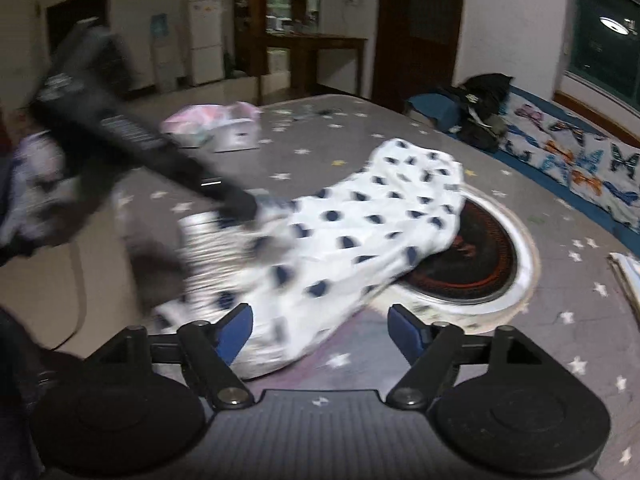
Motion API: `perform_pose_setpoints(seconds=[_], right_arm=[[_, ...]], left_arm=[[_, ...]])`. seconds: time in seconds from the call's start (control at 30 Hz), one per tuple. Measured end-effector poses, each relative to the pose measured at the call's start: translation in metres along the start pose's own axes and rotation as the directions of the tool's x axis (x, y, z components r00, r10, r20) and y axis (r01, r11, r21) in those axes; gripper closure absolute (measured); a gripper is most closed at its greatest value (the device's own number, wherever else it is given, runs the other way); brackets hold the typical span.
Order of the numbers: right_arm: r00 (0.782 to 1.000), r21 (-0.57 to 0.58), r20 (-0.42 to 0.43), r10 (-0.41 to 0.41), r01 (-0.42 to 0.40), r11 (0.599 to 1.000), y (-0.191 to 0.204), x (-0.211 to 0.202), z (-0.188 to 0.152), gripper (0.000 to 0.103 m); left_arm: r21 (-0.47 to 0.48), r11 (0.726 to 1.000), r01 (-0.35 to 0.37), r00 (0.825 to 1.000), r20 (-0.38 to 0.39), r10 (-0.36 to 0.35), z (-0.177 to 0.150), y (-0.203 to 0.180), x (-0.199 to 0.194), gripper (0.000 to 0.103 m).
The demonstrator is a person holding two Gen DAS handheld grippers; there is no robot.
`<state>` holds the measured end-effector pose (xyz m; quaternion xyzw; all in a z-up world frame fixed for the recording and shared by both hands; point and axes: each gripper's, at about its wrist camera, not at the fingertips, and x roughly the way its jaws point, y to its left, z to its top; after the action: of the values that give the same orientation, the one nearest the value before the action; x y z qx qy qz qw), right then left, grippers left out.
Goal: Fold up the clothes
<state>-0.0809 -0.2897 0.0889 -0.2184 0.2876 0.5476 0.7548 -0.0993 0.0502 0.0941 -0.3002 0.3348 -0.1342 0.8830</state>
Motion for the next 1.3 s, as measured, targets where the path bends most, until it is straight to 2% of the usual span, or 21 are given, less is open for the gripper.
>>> perform_pose_setpoints(seconds=[0.13,0.4,0.5,0.63,0.77,0.97,1.03,1.1,1.2,1.3], right_arm=[[1.0,-0.052,0.017,0.015,-0.014,0.999,0.03,0.007,-0.008,0.026],[0.991,-0.159,0.033,-0.127,0.13,0.979,0.073,0.053,-0.016,0.026],[0.978,-0.191,0.033,-0.208,0.21,0.959,0.077,0.061,-0.021,0.026],[0.96,-0.184,0.012,-0.28,0.277,0.943,0.071,0.055,-0.025,0.032],[0.953,-0.163,-0.03,-0.3,0.292,0.943,0.063,0.045,-0.031,0.043],[0.965,-0.152,-0.09,-0.247,0.232,0.961,0.064,0.043,-0.044,0.048],[0.973,-0.156,-0.104,-0.207,0.19,0.969,0.062,0.039,-0.045,0.048],[0.98,-0.154,-0.11,-0.166,0.148,0.977,0.058,0.032,-0.044,0.047],[0.988,-0.123,-0.099,-0.118,0.106,0.987,0.05,0.017,-0.039,0.047],[0.996,-0.042,-0.06,-0.07,0.068,0.997,0.036,0.005,-0.028,0.047]], left_arm=[[-0.005,1.0,-0.014,1.0,-0.012,0.014,0.003,-0.007,0.007,0.089],[-0.018,1.0,-0.016,1.0,-0.01,0.015,0.005,-0.015,0.009,0.089],[-0.019,1.0,-0.012,1.0,-0.006,0.012,0.004,-0.013,0.006,0.089],[-0.041,0.999,-0.019,1.0,-0.012,0.019,-0.004,-0.002,-0.001,0.089],[-0.058,0.998,-0.032,0.999,-0.031,0.03,-0.02,0.012,-0.012,0.089],[-0.071,0.989,-0.128,0.984,-0.138,0.117,-0.054,0.038,-0.005,0.088],[-0.06,0.988,-0.143,0.98,-0.146,0.133,-0.059,0.04,-0.008,0.086],[-0.041,0.989,-0.139,0.983,-0.13,0.133,-0.058,0.038,-0.016,0.079],[0.0,0.991,-0.133,0.987,-0.093,0.133,-0.053,0.032,-0.03,0.079],[0.053,0.991,-0.119,0.992,-0.037,0.122,-0.042,0.02,-0.04,0.079]])
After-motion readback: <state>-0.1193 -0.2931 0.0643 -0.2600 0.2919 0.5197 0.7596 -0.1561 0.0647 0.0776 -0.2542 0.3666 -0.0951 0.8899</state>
